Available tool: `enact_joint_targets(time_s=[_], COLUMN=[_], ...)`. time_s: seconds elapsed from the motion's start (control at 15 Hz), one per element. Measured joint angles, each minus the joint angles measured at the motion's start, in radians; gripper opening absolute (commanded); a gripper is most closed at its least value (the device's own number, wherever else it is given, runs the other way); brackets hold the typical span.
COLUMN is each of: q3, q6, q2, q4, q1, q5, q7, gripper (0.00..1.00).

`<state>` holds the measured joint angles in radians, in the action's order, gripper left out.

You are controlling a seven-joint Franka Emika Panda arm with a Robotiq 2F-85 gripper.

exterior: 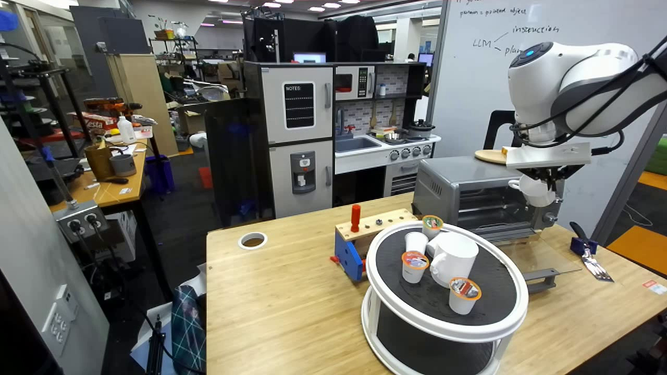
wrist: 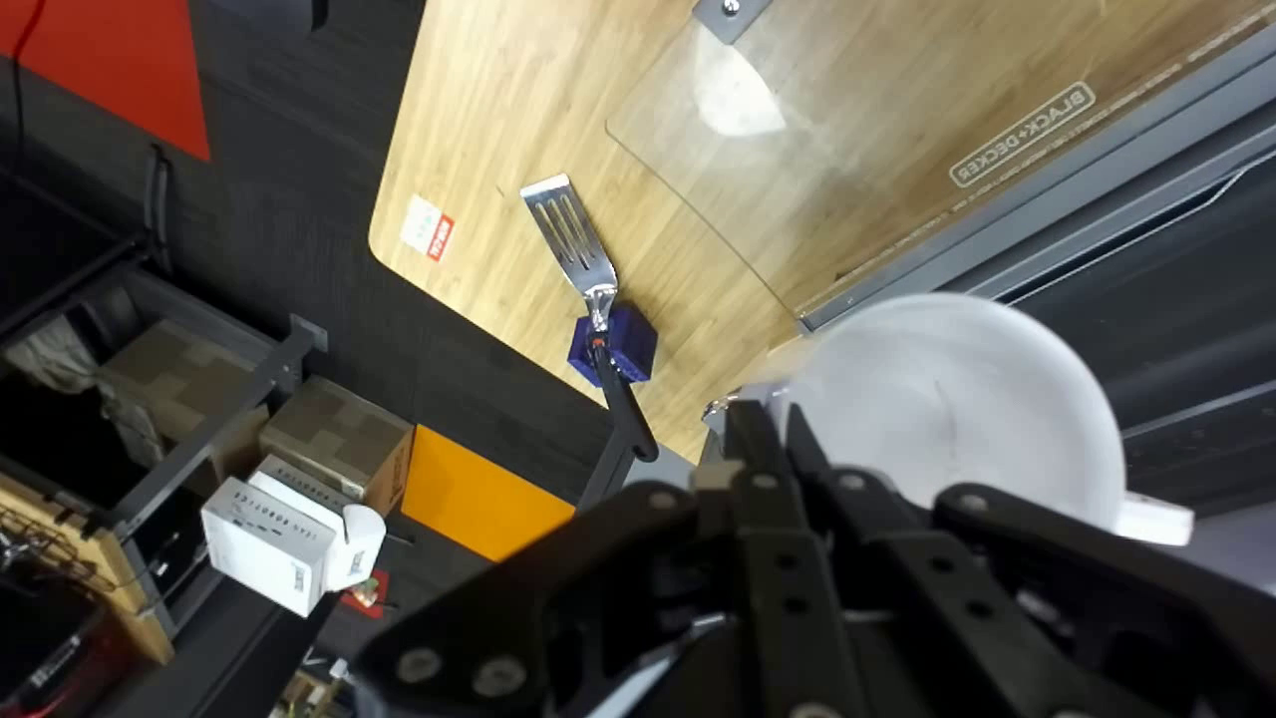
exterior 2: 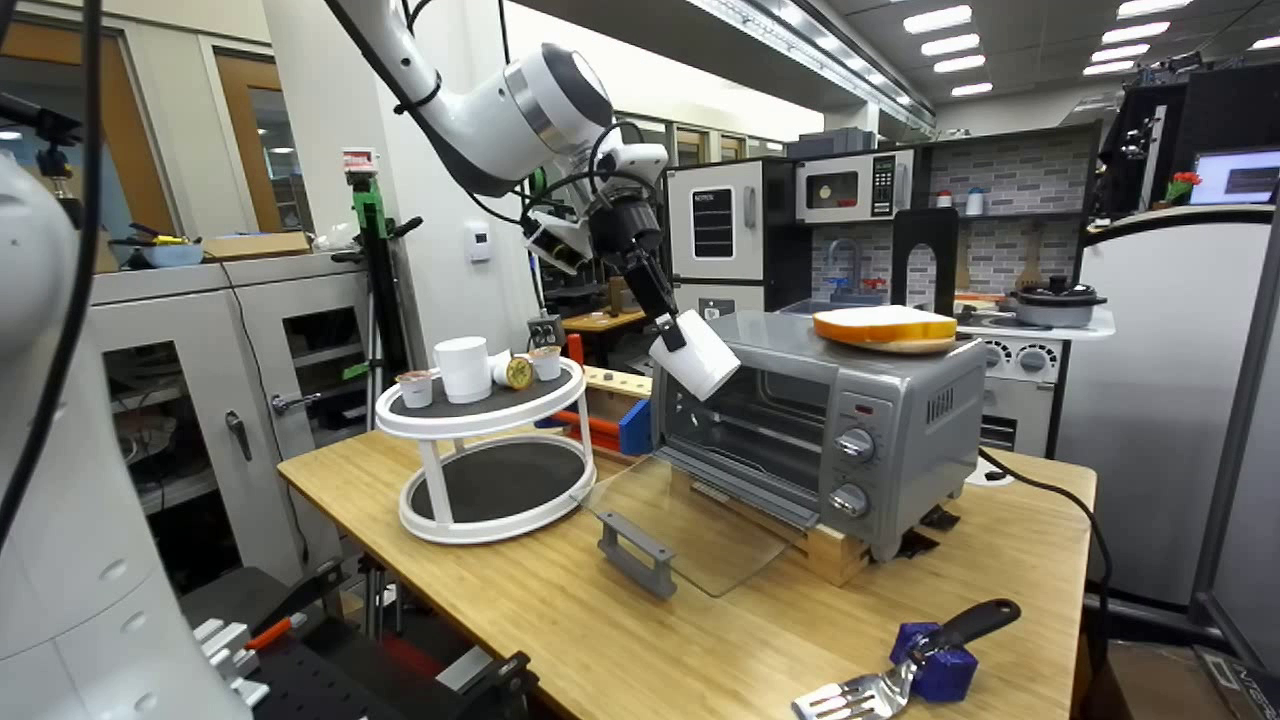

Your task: Open the oven door, place the mug on the right inside the oven

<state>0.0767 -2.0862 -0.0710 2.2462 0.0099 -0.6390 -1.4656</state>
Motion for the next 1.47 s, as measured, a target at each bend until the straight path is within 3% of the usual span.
enact_joint_targets(time_s=[0.4, 0.73, 1.13, 1.47], q3=[-0.025, -0.047, -0.079, -0.087], q6=[-0.024, -0.026, -0.044, -0.046], q2=[0.0, -0.054, -0.176, -0.235], q4=[0.039, 0.041, -0.031, -0.097], q1=[0.009, 0.025, 0.065, 0.079], q5=[-0.082, -0.244, -0.35, -0.361], q7=[0.0, 0.0, 0.022, 0.062], gripper=[0.01, 0.01, 0.01, 0.01])
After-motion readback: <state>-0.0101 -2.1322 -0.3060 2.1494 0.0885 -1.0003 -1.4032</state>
